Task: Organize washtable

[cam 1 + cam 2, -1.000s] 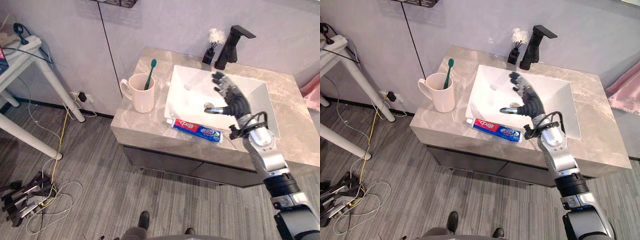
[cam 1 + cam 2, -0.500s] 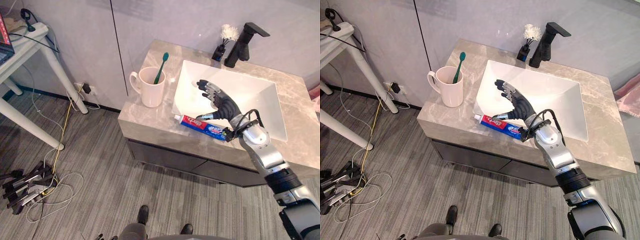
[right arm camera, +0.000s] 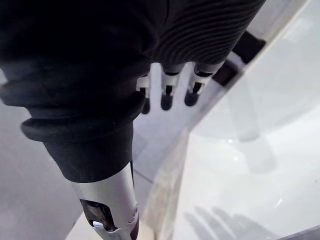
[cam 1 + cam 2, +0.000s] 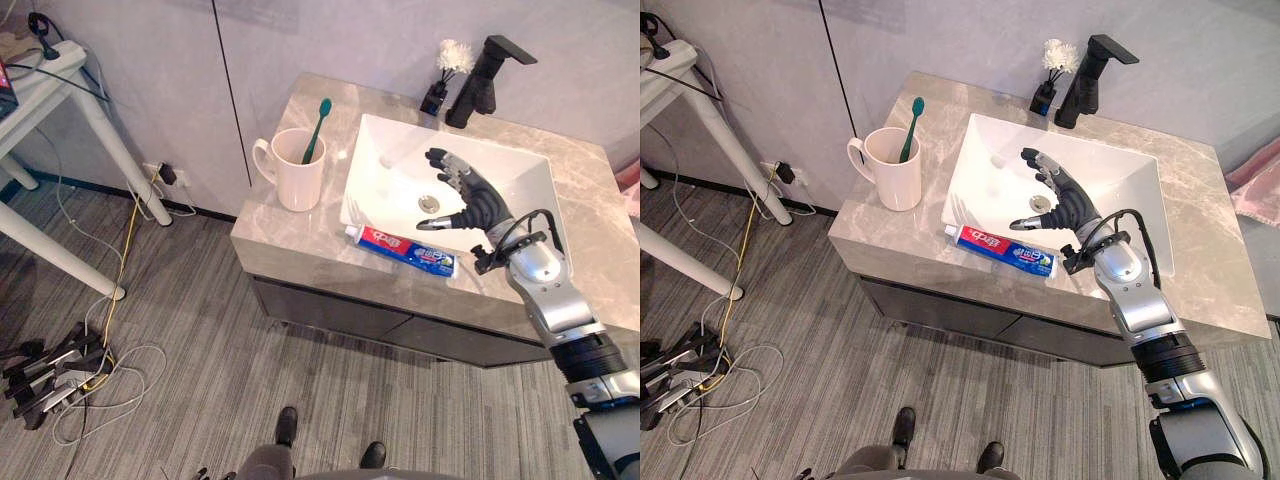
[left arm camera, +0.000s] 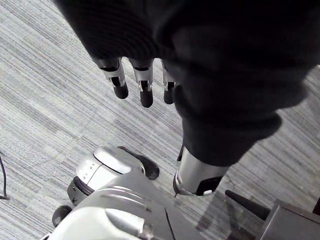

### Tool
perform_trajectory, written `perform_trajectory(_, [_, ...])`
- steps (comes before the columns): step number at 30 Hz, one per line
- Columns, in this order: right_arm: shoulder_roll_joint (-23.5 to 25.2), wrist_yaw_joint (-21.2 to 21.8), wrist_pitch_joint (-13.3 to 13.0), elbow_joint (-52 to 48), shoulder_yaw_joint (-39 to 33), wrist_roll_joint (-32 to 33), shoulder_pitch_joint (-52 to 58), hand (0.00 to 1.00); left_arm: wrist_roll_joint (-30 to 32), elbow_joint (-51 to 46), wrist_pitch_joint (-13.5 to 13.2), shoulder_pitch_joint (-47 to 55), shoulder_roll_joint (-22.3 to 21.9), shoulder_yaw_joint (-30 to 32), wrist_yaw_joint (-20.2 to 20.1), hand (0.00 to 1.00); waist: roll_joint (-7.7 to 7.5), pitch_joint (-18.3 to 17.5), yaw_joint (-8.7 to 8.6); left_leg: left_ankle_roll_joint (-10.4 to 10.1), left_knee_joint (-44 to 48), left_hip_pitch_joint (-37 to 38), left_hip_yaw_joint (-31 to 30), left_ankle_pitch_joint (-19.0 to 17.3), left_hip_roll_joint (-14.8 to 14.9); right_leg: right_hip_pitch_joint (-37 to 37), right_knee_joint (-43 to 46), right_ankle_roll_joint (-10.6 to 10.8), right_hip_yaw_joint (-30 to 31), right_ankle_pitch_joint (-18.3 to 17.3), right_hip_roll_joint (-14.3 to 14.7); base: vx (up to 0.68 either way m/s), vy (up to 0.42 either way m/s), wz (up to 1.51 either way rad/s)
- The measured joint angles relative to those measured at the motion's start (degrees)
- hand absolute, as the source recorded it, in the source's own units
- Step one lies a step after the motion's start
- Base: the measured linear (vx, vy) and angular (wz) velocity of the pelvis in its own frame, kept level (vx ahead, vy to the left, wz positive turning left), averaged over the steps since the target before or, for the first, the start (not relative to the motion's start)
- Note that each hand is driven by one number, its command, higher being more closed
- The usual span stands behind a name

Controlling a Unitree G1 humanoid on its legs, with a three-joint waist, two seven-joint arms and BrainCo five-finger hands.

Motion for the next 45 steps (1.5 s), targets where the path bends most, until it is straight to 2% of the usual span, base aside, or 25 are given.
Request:
perform_trajectory(12, [-0.01, 0.67, 0.00, -0.33, -0.02, -0.01, 2.34, 0.00, -0.03, -0.02, -0.02, 0.00, 0.21, -0.66, -0.67, 0.00, 0.01, 0.00, 0.06, -0.01, 0.01, -0.32, 0.05, -0.01, -0.02, -0.33, 0.01, 0.00, -0.01, 0.00, -0.04, 0.00, -0.001, 0.00])
perform_trajectory(28, [-0.27, 1.85, 0.01, -0.35, 0.16, -4.39, 7.43, 0.00, -0.06, -0.08, -0.41, -0.02, 0.74, -2.64, -1.16, 0.00, 0.06, 0.04, 0.11, -0.05, 0.09, -1.05, 0.33, -0.04, 0.36, -1.31, 0.33, 0.00, 0.31, 0.00, -0.07, 0.00, 0.000, -0.01])
perform_trajectory(36, [-2.55, 2.73, 0.02, -0.34, 0.82, -6.19, 8.00, 0.00, -0.11, -0.13, -0.67, -0.07, 0.91, -3.47, -1.19, 0.00, 0.10, 0.59, 0.28, -0.04, 0.70, -1.97, 0.23, -0.04, 0.40, -2.14, 0.93, 0.00, 0.28, 0.00, -0.03, 0.00, 0.000, -0.01])
perform_trajectory(40, [-2.89, 2.73, 0.02, -0.34, 0.95, -6.44, 8.73, 0.00, -0.57, -0.24, -0.91, -0.07, 1.45, -4.40, -1.20, 0.00, -0.60, 2.08, 0.38, -0.05, 0.79, -2.40, -0.01, -0.04, 0.50, -2.45, 1.07, 0.01, 0.18, -0.01, -0.01, 0.00, -0.001, 0.01])
perform_trajectory(45, [-4.88, 2.57, -0.11, -0.73, 2.82, -6.47, 8.71, 0.00, -2.33, -0.24, -0.90, -0.04, 1.92, -4.66, -1.19, 0.00, -2.39, 3.55, 1.26, -0.20, 1.08, -3.88, -0.46, 0.16, 0.52, -3.72, 1.18, 0.00, 0.04, 0.00, 0.05, 0.01, -0.001, 0.02])
